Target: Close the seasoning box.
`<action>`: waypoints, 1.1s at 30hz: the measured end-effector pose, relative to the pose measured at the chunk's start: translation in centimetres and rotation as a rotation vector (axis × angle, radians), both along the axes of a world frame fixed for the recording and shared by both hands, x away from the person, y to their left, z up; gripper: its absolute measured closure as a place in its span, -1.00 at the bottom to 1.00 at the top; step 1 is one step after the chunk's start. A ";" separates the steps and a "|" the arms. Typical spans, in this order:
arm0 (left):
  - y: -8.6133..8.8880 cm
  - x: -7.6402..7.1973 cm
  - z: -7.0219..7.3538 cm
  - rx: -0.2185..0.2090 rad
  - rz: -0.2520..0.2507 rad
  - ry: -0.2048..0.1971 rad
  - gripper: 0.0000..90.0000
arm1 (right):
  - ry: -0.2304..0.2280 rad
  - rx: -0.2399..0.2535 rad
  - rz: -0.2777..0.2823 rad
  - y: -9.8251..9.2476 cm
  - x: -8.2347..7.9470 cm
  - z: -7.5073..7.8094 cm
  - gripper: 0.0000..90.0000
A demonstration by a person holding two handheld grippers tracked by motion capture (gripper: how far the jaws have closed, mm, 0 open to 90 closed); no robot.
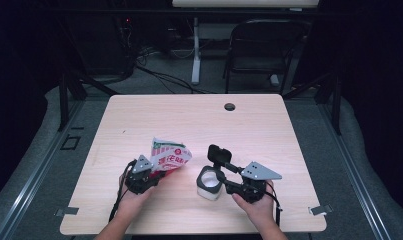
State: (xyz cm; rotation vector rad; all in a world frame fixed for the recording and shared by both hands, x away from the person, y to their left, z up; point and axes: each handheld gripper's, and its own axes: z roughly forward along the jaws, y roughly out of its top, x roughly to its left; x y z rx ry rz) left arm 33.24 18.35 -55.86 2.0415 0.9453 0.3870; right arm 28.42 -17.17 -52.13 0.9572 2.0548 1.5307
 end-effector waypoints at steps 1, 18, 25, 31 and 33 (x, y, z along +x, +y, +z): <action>0.3 0.0 0.0 -0.005 0.013 -0.006 0.78 | 0.001 0.002 0.003 0.0 0.0 0.0 0.13; 6.0 0.2 0.8 -0.023 0.308 -0.044 0.79 | -0.003 0.014 0.014 -0.2 0.1 0.6 0.16; 7.5 0.2 0.7 0.026 0.412 -0.058 0.79 | 0.004 0.043 0.006 -1.2 0.2 1.1 0.22; 7.7 0.1 0.5 0.116 0.462 -0.075 0.79 | 0.008 0.060 -0.032 -2.3 0.4 1.4 0.26; 7.5 0.2 0.3 0.138 0.457 -0.081 0.78 | 0.011 0.055 -0.060 -2.7 0.5 1.3 0.27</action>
